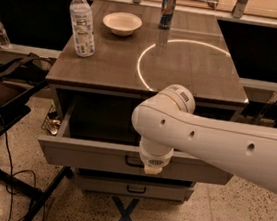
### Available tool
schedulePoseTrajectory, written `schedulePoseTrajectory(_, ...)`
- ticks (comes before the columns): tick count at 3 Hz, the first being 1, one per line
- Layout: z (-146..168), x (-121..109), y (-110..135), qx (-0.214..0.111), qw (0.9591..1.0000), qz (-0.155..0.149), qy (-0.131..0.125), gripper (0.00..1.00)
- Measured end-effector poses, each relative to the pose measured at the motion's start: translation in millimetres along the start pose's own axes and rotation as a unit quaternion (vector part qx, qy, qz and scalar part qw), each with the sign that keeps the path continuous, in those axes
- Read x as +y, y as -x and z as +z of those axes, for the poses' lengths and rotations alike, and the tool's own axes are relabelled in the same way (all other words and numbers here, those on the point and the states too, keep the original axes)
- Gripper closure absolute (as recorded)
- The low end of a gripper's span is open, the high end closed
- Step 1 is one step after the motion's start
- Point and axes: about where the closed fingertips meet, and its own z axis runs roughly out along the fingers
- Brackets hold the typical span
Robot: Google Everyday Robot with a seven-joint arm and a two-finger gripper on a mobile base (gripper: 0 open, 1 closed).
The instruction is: Open top drawer
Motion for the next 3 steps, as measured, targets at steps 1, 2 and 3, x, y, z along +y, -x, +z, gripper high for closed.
schedulePoseTrajectory(1, -0.1, 0.0, -0.1, 0.000, 1.0000, 0.000, 0.000, 0.74)
schedulePoseTrajectory(2, -0.1, 0.0, -0.1, 0.000, 1.0000, 0.000, 0.000, 0.51)
schedulePoseTrajectory(3, -0.2, 0.0, -0.1, 0.000, 1.0000, 0.000, 0.000, 0.47)
